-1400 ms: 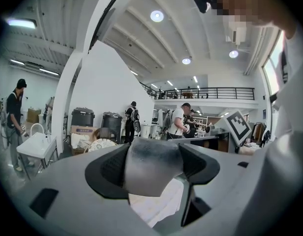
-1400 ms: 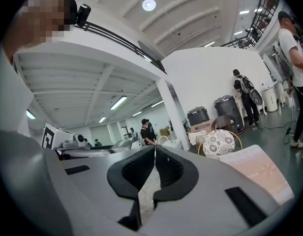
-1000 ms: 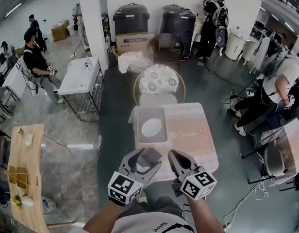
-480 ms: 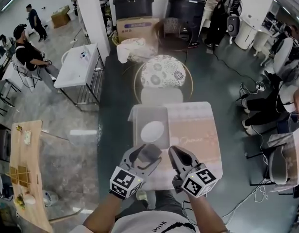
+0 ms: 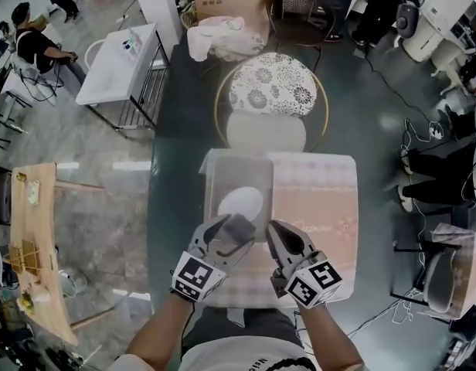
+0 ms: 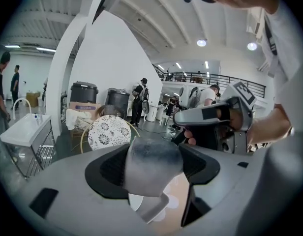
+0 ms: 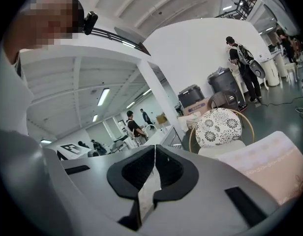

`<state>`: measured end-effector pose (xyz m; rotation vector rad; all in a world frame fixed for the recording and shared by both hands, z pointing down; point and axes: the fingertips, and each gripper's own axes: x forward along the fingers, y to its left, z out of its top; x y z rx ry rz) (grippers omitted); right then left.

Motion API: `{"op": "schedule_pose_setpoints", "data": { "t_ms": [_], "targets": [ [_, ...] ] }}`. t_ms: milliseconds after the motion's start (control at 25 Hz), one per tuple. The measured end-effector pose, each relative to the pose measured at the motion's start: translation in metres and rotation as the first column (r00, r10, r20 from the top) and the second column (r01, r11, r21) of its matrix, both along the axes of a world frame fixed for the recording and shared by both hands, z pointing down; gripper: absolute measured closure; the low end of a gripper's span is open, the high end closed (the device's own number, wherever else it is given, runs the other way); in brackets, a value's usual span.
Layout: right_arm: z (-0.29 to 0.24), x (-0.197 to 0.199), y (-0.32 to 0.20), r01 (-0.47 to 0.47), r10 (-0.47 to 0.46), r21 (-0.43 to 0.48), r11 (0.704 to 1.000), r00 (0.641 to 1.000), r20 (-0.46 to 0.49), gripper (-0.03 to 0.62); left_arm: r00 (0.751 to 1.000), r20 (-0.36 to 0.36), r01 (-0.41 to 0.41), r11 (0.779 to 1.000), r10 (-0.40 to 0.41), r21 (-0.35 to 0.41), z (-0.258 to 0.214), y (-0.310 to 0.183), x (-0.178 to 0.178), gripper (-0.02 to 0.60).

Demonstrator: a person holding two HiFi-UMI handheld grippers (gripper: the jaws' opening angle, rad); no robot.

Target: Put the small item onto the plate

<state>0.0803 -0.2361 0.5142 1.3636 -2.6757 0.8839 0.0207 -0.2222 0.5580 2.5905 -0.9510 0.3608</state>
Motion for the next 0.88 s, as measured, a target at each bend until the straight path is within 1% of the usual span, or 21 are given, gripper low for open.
{"op": "schedule_pose_setpoints", "data": {
  "t_ms": [160, 360, 520, 640, 880],
  "targets": [
    [0.044, 0.001, -0.021, 0.004, -0.005, -0.047, 0.999, 1.0, -0.018, 0.577, 1.0, 0.025, -0.003, 0.999, 0.004, -0.048, 0.044, -0.021, 0.004, 0.27],
    [0.09, -0.005, -0.037, 0.033, -0.036, -0.078, 0.996, 0.999, -0.04, 0.577, 0.995, 0.101, -0.01, 0.994, 0.021, -0.106, 0.103, -0.037, 0.008, 0.27],
    [0.111, -0.001, -0.044, 0.03, -0.034, -0.109, 0.994, 0.999, -0.039, 0.577, 0.985, 0.164, -0.021, 0.99, 0.044, -0.141, 0.146, -0.048, 0.012, 0.27],
    [0.124, 0.002, -0.045, 0.031, -0.036, -0.127, 0.991, 0.999, -0.038, 0.577, 0.983, 0.178, -0.021, 0.986, 0.051, -0.167, 0.167, -0.051, 0.015, 0.27],
    [0.146, 0.003, -0.053, 0.044, -0.05, -0.145, 0.988, 0.998, -0.04, 0.577, 0.976, 0.207, -0.028, 0.98, 0.069, -0.195, 0.193, -0.053, 0.024, 0.27]
  ]
}}
